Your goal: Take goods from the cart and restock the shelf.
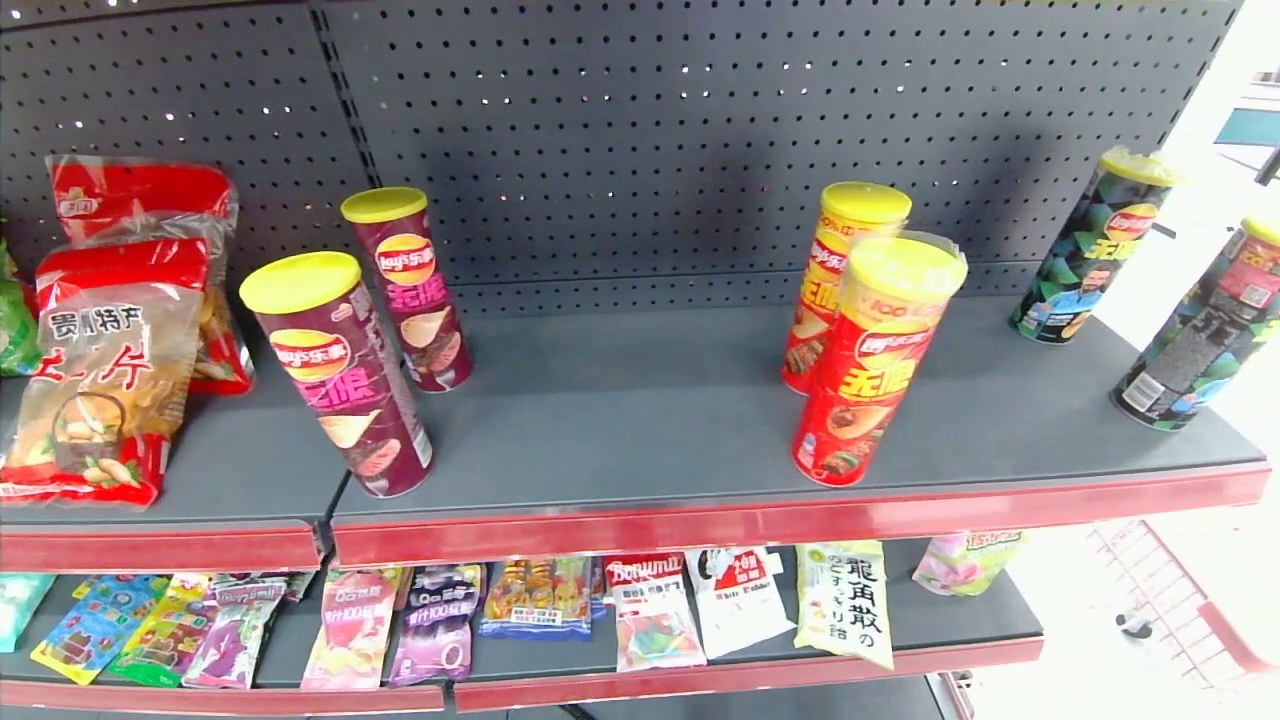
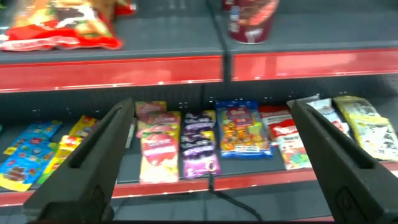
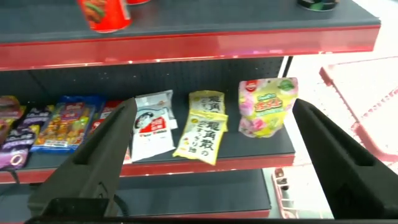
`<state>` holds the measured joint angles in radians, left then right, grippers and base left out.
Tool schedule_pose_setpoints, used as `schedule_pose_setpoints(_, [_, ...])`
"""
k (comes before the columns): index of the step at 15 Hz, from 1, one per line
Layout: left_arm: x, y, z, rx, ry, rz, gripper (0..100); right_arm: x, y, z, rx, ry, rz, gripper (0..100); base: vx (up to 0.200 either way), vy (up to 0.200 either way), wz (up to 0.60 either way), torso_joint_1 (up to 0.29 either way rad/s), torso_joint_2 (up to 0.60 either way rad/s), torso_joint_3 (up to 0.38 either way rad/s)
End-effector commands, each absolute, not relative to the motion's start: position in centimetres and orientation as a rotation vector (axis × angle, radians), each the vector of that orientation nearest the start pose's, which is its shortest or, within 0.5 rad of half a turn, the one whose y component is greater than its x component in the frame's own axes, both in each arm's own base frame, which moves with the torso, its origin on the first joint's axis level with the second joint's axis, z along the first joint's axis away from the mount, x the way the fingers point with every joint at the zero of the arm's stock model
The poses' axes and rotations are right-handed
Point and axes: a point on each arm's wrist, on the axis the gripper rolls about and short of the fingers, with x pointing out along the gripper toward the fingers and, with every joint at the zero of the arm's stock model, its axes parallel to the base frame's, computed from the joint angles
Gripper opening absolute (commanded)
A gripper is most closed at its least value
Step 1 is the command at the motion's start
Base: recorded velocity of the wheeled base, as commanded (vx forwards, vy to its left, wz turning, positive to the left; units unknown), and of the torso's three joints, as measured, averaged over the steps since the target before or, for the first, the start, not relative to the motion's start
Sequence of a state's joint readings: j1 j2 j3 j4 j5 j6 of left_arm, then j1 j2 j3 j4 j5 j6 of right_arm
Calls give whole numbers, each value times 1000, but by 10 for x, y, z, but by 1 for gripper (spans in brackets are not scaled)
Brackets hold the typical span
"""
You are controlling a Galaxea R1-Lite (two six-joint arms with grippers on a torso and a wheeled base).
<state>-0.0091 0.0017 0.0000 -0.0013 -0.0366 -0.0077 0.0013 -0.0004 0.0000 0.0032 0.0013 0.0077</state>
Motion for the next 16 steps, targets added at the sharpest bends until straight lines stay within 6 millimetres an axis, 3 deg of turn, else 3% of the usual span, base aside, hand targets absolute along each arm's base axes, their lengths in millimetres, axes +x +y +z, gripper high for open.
schedule_pose_setpoints(1, [-23,-1,76,-8,2,-46,100,-23,0,75,8,3,3,100,0,-200,0,-7,2,-2])
schedule_pose_setpoints(5, [-23,-1,76,-8,2,-46,100,-23,0,75,8,3,3,100,0,-200,0,0,6,6])
schedule_pose_setpoints(12, [-23,-1,76,-8,2,-46,100,-23,0,75,8,3,3,100,0,0,0,0,0,0])
schedule_pose_setpoints(16, [-23,-1,76,-8,2,-46,100,-23,0,75,8,3,3,100,200,0,0,-4,1,2])
